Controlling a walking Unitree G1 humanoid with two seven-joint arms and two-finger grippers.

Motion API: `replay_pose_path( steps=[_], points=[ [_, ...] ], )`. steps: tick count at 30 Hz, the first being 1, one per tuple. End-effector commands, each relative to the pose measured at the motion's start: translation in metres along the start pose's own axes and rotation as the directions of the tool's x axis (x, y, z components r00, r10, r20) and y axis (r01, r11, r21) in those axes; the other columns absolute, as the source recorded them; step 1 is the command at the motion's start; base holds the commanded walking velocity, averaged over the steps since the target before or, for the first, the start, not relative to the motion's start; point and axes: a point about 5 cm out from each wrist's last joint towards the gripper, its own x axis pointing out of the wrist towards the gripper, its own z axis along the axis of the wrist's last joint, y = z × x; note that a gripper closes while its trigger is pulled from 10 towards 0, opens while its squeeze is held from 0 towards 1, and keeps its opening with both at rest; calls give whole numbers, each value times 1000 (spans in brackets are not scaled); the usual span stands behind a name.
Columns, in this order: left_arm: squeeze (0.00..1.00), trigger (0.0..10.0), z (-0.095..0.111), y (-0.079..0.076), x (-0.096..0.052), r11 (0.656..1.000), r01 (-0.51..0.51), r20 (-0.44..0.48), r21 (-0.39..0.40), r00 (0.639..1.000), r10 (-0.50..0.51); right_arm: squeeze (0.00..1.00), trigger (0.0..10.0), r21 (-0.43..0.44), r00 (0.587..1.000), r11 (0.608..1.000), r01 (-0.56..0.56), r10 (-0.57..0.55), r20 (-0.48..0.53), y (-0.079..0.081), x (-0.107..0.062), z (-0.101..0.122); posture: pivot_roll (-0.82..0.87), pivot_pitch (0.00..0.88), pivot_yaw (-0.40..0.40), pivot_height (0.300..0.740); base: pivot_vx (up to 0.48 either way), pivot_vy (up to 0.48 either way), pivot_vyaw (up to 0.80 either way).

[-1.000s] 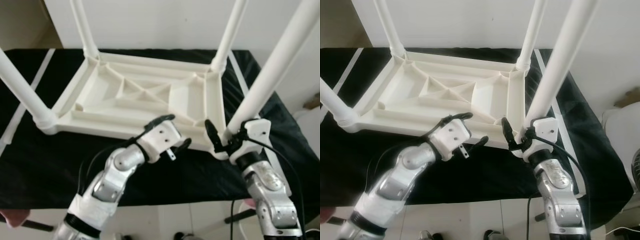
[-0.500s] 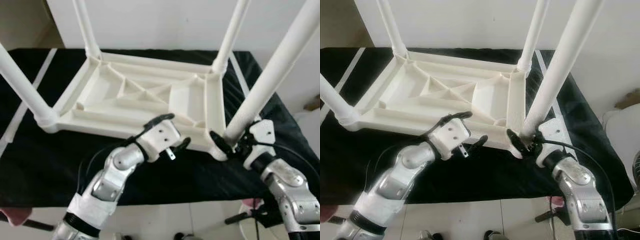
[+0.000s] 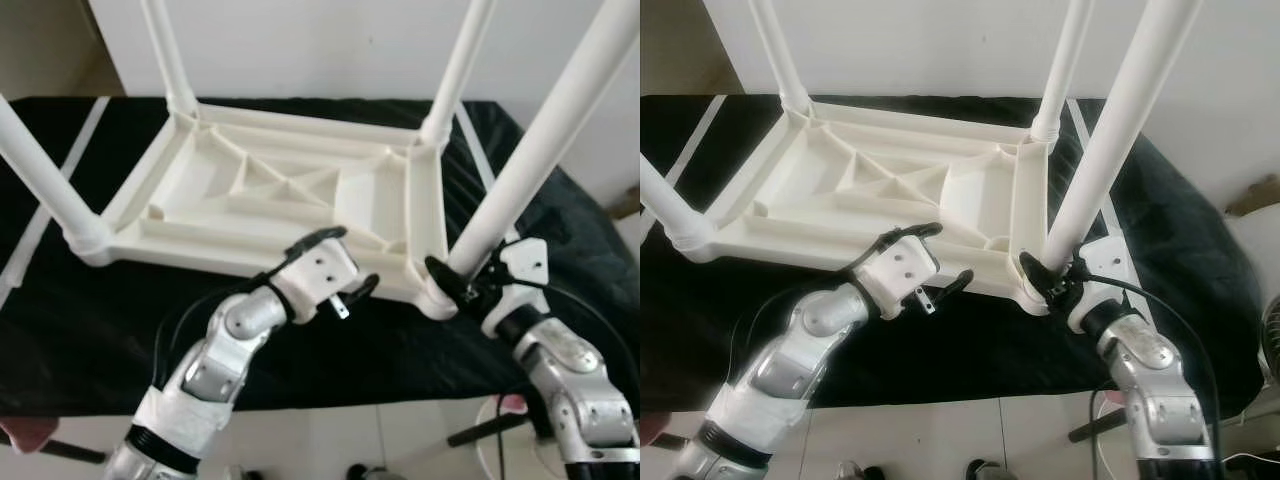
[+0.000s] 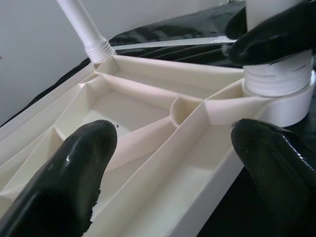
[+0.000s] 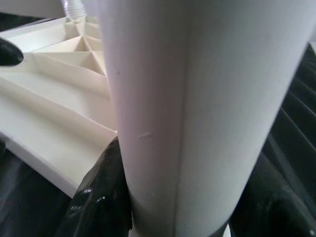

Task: Building children table

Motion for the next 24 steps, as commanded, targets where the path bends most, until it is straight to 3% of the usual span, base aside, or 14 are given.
replay_pose_path(
  steps=[1,4,7,13,16,24],
  points=[
    [0,10000,1,-1,-1,1000,3,-1,-3,1000,-3,0,10000,19,1000,1000,-2,2,5,9,5,0,-107,183,-17,740,0,0,0],
    [0,10000,1,-2,0,1000,3,-2,-4,1000,-3,0,10000,22,999,999,29,-29,15,12,8,0,-108,183,-16,740,0,0,0],
    [0,10000,1,-3,1,1000,3,-4,-4,1000,-3,0,10000,48,983,983,179,-181,38,23,16,-1,-110,184,-13,740,0,0,0],
    [0,10000,1,-3,1,1000,3,-4,-4,1000,-3,0,10000,92,955,953,290,-294,36,29,18,-3,-109,185,-11,740,0,0,0],
    [0,10000,2,-3,2,1000,4,-4,-4,1000,-4,0,10000,151,900,891,428,-436,18,34,20,-6,-107,184,-11,740,0,0,0],
    [0,10000,3,-2,2,1000,1,-4,-3,1000,-1,0,10000,157,879,868,471,-477,2,38,22,-9,-104,182,-9,740,0,0,0]
  ],
)
